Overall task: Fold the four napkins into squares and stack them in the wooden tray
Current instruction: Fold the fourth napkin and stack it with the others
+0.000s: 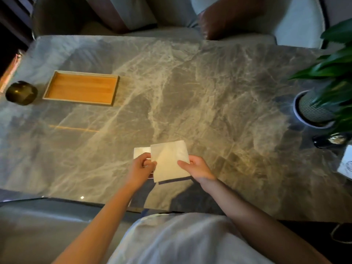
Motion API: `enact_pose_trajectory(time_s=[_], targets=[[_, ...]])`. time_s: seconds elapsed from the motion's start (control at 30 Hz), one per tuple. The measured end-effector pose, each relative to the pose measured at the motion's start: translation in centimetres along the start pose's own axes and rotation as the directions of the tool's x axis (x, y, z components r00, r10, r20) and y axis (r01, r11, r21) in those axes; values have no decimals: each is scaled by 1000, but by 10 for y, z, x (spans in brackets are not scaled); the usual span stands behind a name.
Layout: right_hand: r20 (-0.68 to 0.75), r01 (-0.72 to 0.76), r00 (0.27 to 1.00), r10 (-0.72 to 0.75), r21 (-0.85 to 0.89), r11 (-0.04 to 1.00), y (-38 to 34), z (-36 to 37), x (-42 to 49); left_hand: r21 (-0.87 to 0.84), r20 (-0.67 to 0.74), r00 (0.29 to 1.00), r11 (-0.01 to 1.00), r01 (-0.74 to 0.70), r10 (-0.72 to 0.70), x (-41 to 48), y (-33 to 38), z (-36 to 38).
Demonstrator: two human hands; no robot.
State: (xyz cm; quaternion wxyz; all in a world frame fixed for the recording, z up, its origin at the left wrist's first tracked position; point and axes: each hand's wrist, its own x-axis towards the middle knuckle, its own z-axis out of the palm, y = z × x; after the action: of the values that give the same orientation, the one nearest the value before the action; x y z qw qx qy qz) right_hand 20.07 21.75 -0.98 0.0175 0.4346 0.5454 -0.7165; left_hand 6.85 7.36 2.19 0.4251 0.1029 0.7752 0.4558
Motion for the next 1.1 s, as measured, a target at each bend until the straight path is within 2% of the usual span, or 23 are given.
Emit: enact_pose_trajectory(time_s=[0.13, 0.27, 0.47, 0.83, 1.1], targets=[[-74, 60, 995, -65, -66, 996, 1, 40, 10, 131, -131, 990, 990, -44, 61, 10, -20, -29], [-180, 70, 978, -108, -207, 976, 8, 60, 20, 228, -128, 986, 970, -78, 110, 20, -33, -44], [-244, 21, 959, -144, -444, 896, 21, 64, 32, 321, -86, 988, 942, -97, 131, 37, -41, -51], [-209, 17, 963, -168, -579, 815, 20, 66, 31, 438, 15, 990, 889, -131, 138, 53, -48, -70], [-168, 24, 973, -160, -611, 791, 15, 62, 29, 443, 65, 998, 896, -45, 18, 53, -52, -73]])
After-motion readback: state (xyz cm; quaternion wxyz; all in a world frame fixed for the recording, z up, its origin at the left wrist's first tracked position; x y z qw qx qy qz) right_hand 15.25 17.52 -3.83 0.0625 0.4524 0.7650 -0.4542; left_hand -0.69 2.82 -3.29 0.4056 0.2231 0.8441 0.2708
